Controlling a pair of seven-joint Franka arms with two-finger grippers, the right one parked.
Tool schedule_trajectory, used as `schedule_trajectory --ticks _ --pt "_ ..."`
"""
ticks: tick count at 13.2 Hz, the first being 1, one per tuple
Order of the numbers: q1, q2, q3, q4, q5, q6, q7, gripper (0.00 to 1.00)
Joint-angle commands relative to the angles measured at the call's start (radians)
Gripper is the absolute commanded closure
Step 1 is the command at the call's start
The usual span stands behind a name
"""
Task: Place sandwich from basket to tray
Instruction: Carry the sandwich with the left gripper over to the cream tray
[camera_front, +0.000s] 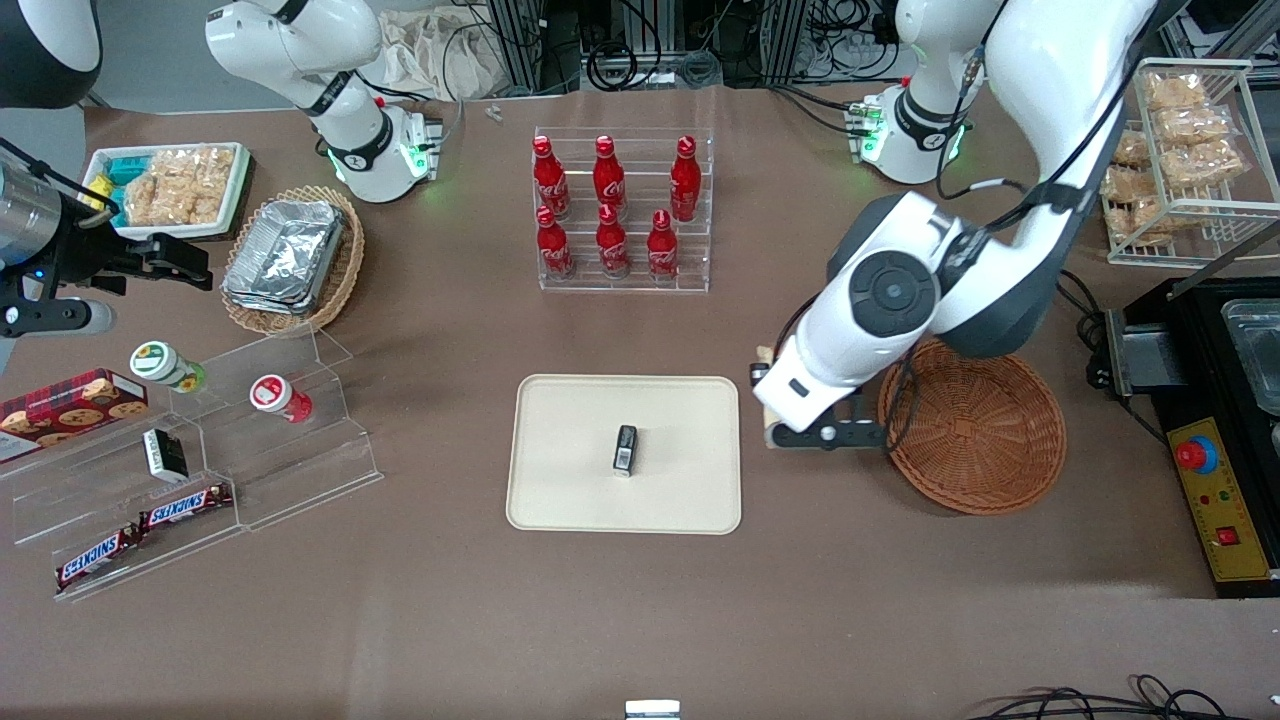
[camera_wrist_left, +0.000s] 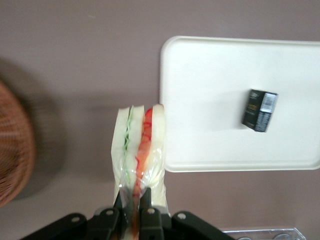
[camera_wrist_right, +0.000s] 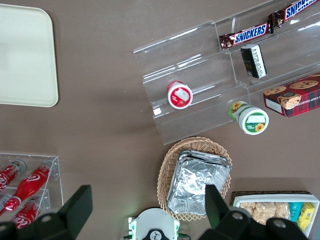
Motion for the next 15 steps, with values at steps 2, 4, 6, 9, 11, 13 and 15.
schedule_trajectory --ticks 2,4,6,9,11,13,15 --pt "-0.097 0.137 -0.011 0.078 0.117 0.054 -0.012 1.0" --pt "-0.11 0.192 -0.01 0.077 0.123 0.126 -0.008 1.0" --pt "-0.114 0.235 -0.007 0.078 0.126 0.165 -0.002 1.0" --pt "-0.136 0.269 0.053 0.078 0.125 0.226 0.002 1.0" --pt "-0.166 0.271 0.096 0.078 0.126 0.255 0.002 1.0" --pt "-0.181 0.269 0.125 0.078 0.126 0.287 0.002 1.0" --pt "-0.187 0.271 0.128 0.078 0.126 0.304 0.001 1.0"
